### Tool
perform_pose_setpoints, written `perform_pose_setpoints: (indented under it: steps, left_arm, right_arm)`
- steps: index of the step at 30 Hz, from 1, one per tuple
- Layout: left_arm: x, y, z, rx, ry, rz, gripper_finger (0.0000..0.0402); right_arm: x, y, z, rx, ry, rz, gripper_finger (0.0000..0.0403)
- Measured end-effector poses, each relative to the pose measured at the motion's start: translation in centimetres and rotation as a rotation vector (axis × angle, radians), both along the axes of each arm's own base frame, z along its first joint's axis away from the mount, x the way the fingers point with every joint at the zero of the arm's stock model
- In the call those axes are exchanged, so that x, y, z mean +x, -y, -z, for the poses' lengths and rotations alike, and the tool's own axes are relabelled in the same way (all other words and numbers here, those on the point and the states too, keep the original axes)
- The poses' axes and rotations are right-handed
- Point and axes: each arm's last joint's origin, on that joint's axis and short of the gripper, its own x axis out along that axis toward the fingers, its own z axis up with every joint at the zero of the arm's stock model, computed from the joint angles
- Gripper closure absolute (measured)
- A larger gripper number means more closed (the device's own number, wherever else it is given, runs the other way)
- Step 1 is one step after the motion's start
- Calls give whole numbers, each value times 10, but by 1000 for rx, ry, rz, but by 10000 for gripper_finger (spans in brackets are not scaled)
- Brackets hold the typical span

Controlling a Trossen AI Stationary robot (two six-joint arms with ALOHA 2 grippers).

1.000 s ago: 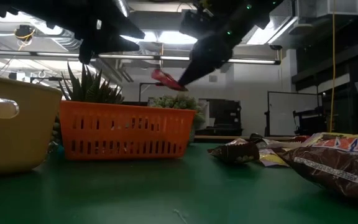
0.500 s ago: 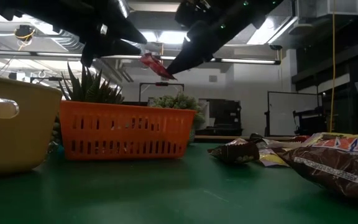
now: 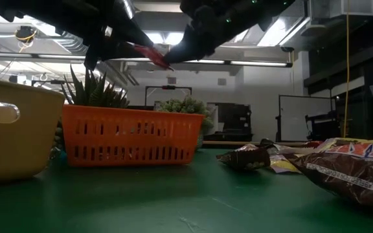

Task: Sort candy
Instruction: Put the red candy into the yellow bin

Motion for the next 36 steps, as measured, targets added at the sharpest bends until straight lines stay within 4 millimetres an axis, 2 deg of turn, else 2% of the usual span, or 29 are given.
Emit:
perform_pose_setpoints:
  steps: [7,16,21,24,28,32,36]
  left_arm:
    - [0,0,0,0,0,1,288]
    - [0,0,0,3,-3,-6,389]
    - [0,0,0,0,-3,5,390]
    - [0,0,0,0,-4,7,391]
    - [0,1,2,-1,-23,39,398]
    - [0,6,2,5,-46,147,399]
    - [-1,17,3,-20,-63,303,400]
  right_arm:
    - [1,0,-1,-1,14,0,400]
    - [0,0,-1,29,7,11,400]
    - [0,-1,0,49,-6,-21,393]
    - [-1,-1,0,51,-15,-23,361]
    - [-2,-1,2,51,-35,-19,294]
    - [-3,-2,4,61,-58,-16,239]
    - [-7,-3,10,111,-135,-5,209]
